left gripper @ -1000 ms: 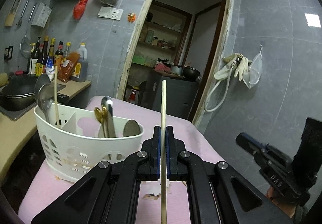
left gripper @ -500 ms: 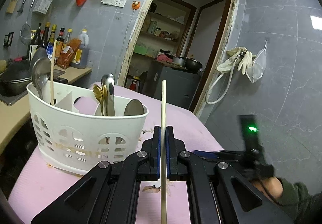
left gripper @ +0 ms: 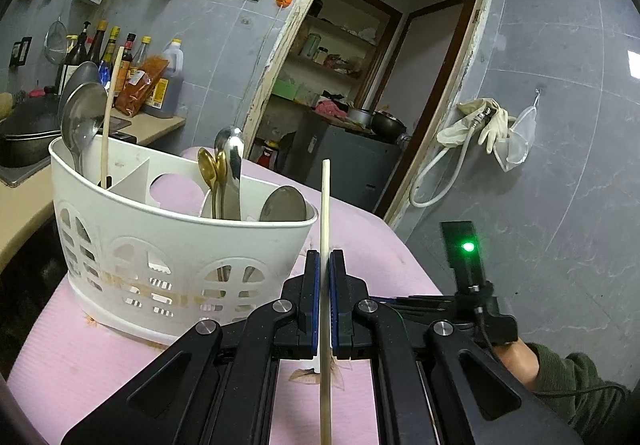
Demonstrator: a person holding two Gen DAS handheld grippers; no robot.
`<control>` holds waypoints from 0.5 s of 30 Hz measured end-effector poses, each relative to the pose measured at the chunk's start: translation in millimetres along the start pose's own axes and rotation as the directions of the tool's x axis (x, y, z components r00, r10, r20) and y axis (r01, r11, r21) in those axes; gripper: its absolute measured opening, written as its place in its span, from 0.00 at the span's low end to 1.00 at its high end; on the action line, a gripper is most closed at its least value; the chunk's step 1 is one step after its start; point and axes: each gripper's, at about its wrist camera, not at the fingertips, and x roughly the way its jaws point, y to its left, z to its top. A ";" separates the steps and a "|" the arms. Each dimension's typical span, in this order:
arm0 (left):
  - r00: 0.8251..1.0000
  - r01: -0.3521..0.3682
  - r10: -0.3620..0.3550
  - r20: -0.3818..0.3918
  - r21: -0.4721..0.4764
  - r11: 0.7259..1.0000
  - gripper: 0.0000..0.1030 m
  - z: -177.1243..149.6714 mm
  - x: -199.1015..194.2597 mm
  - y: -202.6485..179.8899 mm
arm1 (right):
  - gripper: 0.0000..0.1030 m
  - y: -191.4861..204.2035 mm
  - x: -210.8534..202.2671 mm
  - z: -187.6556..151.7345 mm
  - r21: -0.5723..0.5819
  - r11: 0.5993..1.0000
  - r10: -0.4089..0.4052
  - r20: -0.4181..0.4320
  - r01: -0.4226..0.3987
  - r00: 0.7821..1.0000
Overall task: Organize utensils
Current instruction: 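Hold the silver fork and chopstick raised above the caddy with both tools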
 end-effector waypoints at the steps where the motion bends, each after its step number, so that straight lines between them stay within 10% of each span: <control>1: 1.000 0.000 0.000 0.001 0.001 1.000 0.02 -0.4 -0.5 -0.2 | 0.05 -0.2 -3.8 -0.7 0.000 1.000 -0.001 0.015 0.001 1.000; 15: 1.000 -0.007 0.007 0.026 0.005 1.000 0.02 2.9 -8.0 -5.1 | 0.05 12.8 -55.4 -17.8 0.003 1.000 0.008 0.263 -0.009 0.965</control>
